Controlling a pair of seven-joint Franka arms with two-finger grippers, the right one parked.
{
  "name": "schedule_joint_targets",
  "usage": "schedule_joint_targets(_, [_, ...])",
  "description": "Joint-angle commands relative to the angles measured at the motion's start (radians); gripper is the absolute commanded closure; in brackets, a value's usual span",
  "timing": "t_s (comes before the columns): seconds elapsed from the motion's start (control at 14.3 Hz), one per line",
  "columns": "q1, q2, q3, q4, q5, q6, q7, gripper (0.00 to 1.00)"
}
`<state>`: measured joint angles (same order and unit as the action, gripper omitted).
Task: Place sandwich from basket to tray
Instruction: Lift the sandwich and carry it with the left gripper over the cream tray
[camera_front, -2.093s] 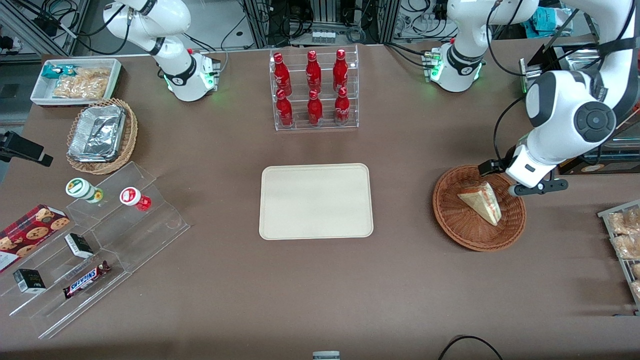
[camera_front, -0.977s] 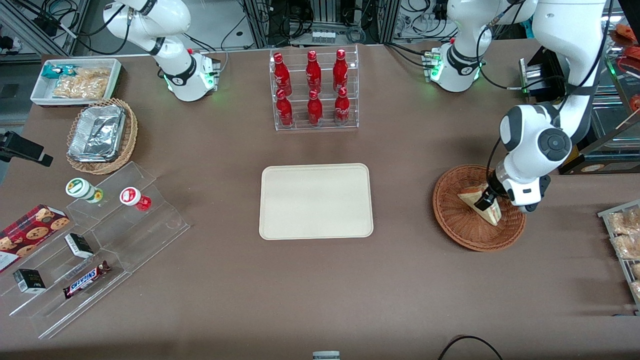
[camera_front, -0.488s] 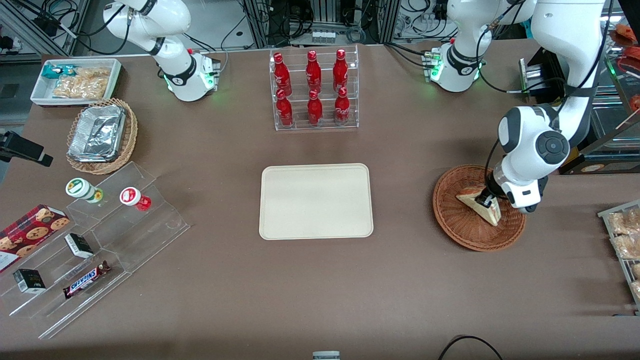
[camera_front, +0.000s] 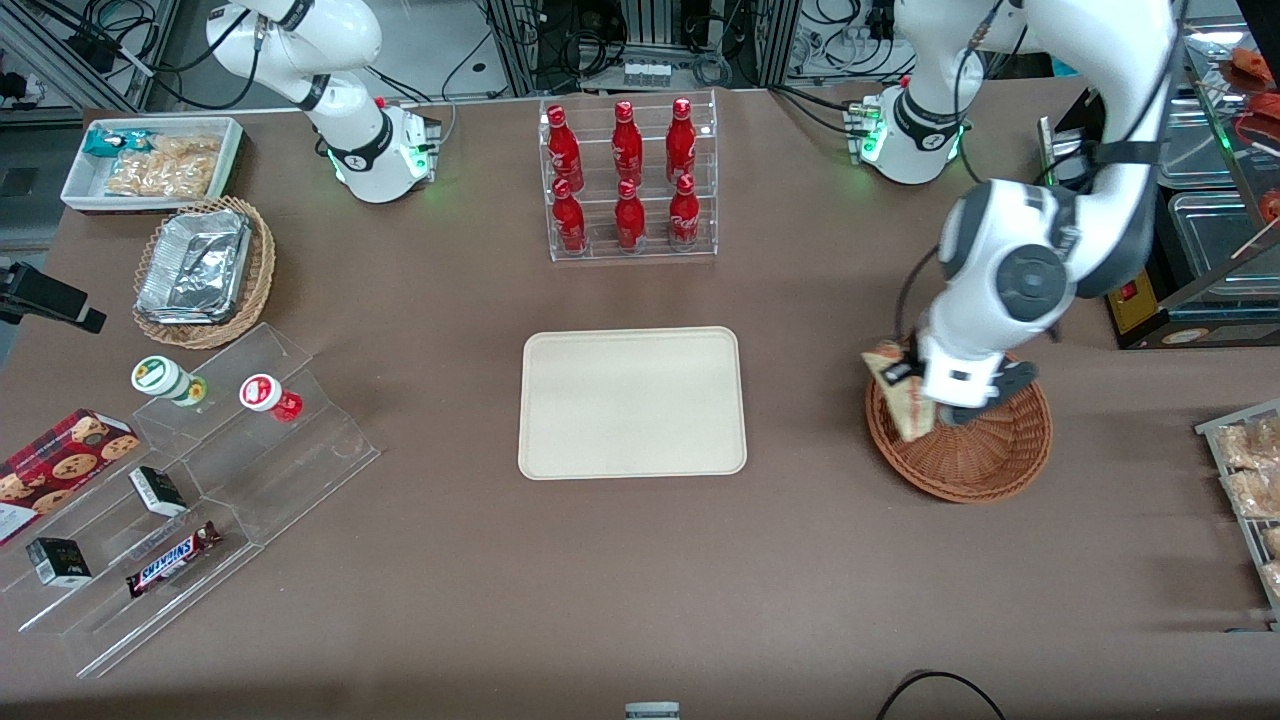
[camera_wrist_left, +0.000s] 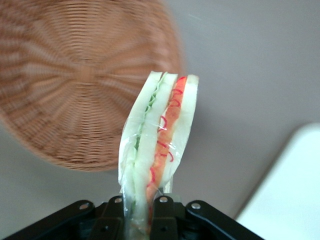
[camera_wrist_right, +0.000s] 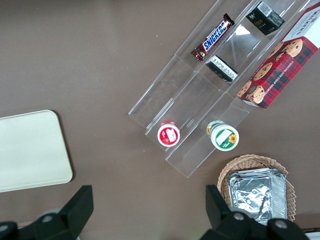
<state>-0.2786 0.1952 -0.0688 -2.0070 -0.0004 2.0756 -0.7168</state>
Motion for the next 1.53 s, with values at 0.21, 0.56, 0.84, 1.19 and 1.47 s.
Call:
schedule_joint_targets(0.21, [-0.221, 0.277, 0.009, 0.339, -0.004, -0.038, -0.057, 0.98])
schedule_joint_targets(0.56, [-0.371, 0.452, 0.009, 0.540, -0.004, -0.038, -0.246, 0.98])
schedule_joint_targets(0.84, [-0.447, 0.542, 0.009, 0.629, -0.001, -0.031, -0.309, 0.97])
schedule_joint_targets(1.19, [-0.475, 0.624, 0.009, 0.686, 0.003, 0.026, -0.332, 0.94])
schedule_joint_targets(1.47, [-0.475, 0.630, 0.009, 0.675, 0.002, 0.043, -0.334, 0.00])
